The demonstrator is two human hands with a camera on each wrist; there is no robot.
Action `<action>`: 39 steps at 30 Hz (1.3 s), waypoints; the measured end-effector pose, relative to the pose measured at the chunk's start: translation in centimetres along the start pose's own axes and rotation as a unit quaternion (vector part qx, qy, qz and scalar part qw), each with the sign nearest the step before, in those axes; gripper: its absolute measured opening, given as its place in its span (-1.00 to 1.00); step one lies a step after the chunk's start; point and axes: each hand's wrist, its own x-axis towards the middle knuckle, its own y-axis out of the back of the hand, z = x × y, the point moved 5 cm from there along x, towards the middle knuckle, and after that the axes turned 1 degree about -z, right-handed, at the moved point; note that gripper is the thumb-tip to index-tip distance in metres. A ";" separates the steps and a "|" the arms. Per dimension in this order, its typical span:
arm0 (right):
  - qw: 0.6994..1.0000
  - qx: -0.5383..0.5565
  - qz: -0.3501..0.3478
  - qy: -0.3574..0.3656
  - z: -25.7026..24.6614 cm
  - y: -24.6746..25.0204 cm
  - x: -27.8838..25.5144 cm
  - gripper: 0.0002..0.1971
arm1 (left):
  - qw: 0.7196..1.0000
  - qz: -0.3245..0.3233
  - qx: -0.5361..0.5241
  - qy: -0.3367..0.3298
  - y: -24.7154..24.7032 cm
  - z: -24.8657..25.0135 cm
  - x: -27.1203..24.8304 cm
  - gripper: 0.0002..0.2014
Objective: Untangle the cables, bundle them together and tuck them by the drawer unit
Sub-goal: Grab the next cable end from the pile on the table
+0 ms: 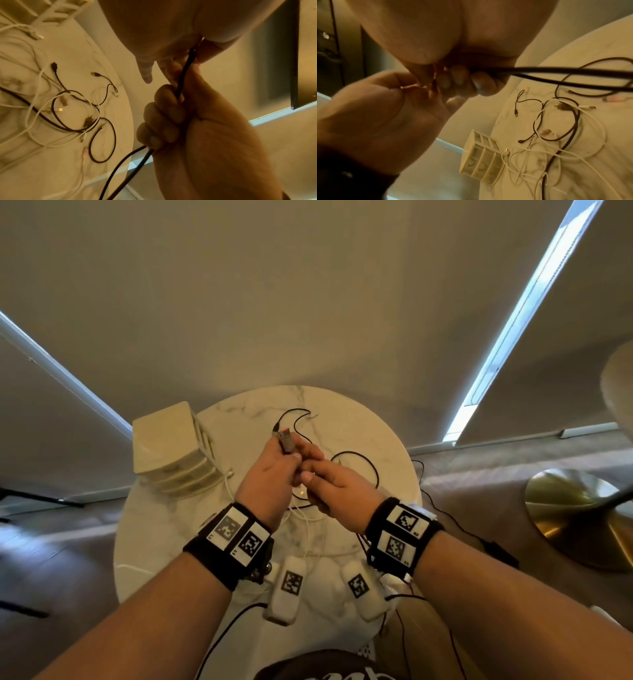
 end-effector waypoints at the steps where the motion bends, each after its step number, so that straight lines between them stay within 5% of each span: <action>1: 1.000 -0.029 0.005 0.007 -0.3 0.0 0.2 -0.79 | 1.000 0.008 -0.015 -0.005 0.0 0.2 0.0 -0.64; 3: 0.997 -0.074 0.011 0.010 -0.4 0.3 0.4 -0.77 | 0.999 0.029 -0.035 -0.030 0.7 0.8 0.0 -0.53; 6: 0.997 -0.077 0.010 -0.002 0.4 0.6 0.6 -0.75 | 0.997 0.042 0.041 -0.055 1.9 1.0 0.1 -0.66; 11: 0.999 0.015 0.017 0.024 0.4 0.3 1.2 -0.74 | 0.997 0.033 0.065 -0.039 2.2 0.6 -0.4 -0.72; 16: 0.998 0.037 0.043 0.039 -0.6 0.5 2.0 -0.72 | 0.993 0.043 -0.106 0.030 2.1 -0.8 -0.2 -0.64; 20: 0.993 0.117 -0.010 0.009 -1.2 -0.8 3.5 -0.66 | 0.991 -0.018 -0.108 0.080 1.0 -2.6 -0.2 -0.60; 22: 0.987 0.153 -0.046 -0.032 -0.2 -1.4 3.9 -0.62 | 0.995 0.028 -0.075 0.066 2.4 -2.3 0.6 -0.62; 25: 0.998 0.013 -0.039 -0.042 2.1 -1.6 4.3 -0.60 | 0.970 0.130 -0.169 0.116 5.6 -2.5 2.5 -0.60; 28: 1.000 -0.018 -0.001 -0.010 2.1 -2.2 4.9 -0.61 | 0.970 0.103 -0.178 0.131 6.5 -2.3 3.3 -0.61; 32: 0.996 0.081 0.025 -0.009 1.4 -2.4 6.4 -0.68 | 0.976 0.117 -0.158 0.097 7.1 -2.6 3.6 -0.71; 36: 1.000 0.003 0.011 -0.018 2.4 -1.8 6.7 -0.69 | 0.964 0.198 -0.174 0.026 10.3 -1.8 4.1 -0.64; 39: 0.999 -0.008 0.021 -0.028 2.6 -1.7 7.0 -0.71 | 0.986 0.150 -0.069 -0.017 10.4 -0.9 4.2 -0.54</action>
